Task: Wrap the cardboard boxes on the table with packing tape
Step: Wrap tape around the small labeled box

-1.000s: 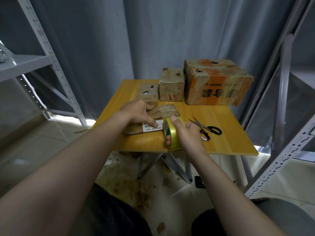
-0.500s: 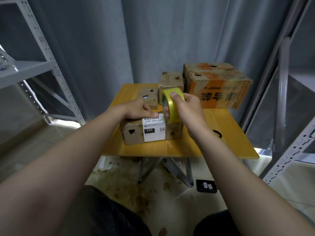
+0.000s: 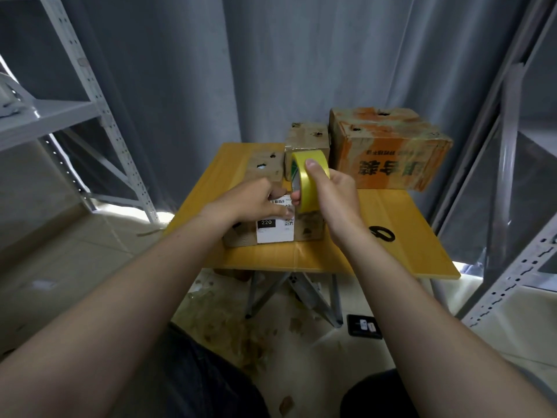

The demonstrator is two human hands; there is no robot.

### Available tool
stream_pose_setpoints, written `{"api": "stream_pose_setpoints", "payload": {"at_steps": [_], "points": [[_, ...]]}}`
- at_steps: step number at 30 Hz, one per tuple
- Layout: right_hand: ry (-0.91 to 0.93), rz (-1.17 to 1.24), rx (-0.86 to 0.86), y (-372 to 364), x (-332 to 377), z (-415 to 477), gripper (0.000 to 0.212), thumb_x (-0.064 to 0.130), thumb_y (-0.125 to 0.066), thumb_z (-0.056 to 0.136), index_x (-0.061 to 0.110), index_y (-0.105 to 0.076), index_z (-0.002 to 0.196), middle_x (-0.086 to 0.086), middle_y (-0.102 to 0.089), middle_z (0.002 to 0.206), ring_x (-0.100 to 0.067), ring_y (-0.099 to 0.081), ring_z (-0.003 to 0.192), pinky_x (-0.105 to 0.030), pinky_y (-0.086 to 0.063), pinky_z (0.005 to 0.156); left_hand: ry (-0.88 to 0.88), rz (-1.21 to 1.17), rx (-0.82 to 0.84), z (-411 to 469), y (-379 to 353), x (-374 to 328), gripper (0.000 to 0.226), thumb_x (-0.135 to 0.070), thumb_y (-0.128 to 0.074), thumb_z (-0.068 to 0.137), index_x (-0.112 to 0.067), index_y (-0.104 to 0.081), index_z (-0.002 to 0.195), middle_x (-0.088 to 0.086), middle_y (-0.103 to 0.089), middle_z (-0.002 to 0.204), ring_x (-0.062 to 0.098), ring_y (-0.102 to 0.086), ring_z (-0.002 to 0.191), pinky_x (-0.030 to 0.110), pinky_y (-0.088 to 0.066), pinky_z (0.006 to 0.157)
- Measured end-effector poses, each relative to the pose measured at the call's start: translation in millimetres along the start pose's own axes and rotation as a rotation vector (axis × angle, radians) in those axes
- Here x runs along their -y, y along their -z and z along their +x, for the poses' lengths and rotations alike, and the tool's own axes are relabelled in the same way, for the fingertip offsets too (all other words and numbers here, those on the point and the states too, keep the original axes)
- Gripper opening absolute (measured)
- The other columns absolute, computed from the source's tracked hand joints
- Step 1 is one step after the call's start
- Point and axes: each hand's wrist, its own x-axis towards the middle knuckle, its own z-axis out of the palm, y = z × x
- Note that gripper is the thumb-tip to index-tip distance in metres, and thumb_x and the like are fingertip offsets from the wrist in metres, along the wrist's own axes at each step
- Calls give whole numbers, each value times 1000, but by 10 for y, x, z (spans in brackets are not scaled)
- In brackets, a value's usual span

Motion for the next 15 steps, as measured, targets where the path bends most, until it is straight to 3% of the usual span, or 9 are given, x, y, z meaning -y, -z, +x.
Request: {"api": "stream_pose_setpoints", "payload": {"at_steps": [3,7,9,10,12,15], "points": [[-21,-4,-45,-37,55,-62,47,48,-57,102,7,-74,88,-7,-76,68,-26,-76,70,-53,-62,82,12,-14,-1,-9,-32,14,44,-51,-76,89,-7,-73,93,2,-43,68,17,-41,62,35,-29,60],[-115,51,-55,-29,-84,-295,43,45,-60,102,8,-71,85,-10,-74,62,-23,-71,52,-41,-63,65,38,-42,-19,15,6,62,26,-50,-72,93,-34,-66,73,-2,-65,74,22,-59,75,35,-42,63],[-181,63,-56,12,-187,-382,42,46,-61,101,7,-71,90,-11,-73,62,-23,-69,51,-44,-63,70,44,-30,3,33,40,64,14,-50,-72,94,-36,-75,91,4,-77,108,28,-68,101,43,-54,84],[-204,63,-57,29,-223,-407,44,47,-60,101,6,-71,93,-11,-73,62,-23,-69,51,-46,-63,72,51,-31,7,41,65,60,23,-50,-71,95,-30,-78,104,8,-75,121,29,-67,112,48,-53,94],[-230,59,-46,53,-265,-433,46,49,-60,101,4,-70,96,-11,-73,62,-23,-69,51,-47,-63,74,52,-29,21,68,111,61,37,-50,-70,95,-18,-78,114,13,-73,125,31,-66,113,53,-52,98],[-259,39,-36,57,-299,-465,47,50,-60,101,4,-69,100,-11,-74,63,-24,-70,51,-47,-65,71,68,-14,56,100,134,79,43,-50,-64,99,-12,-76,115,18,-73,115,36,-66,105,53,-51,91]]}}
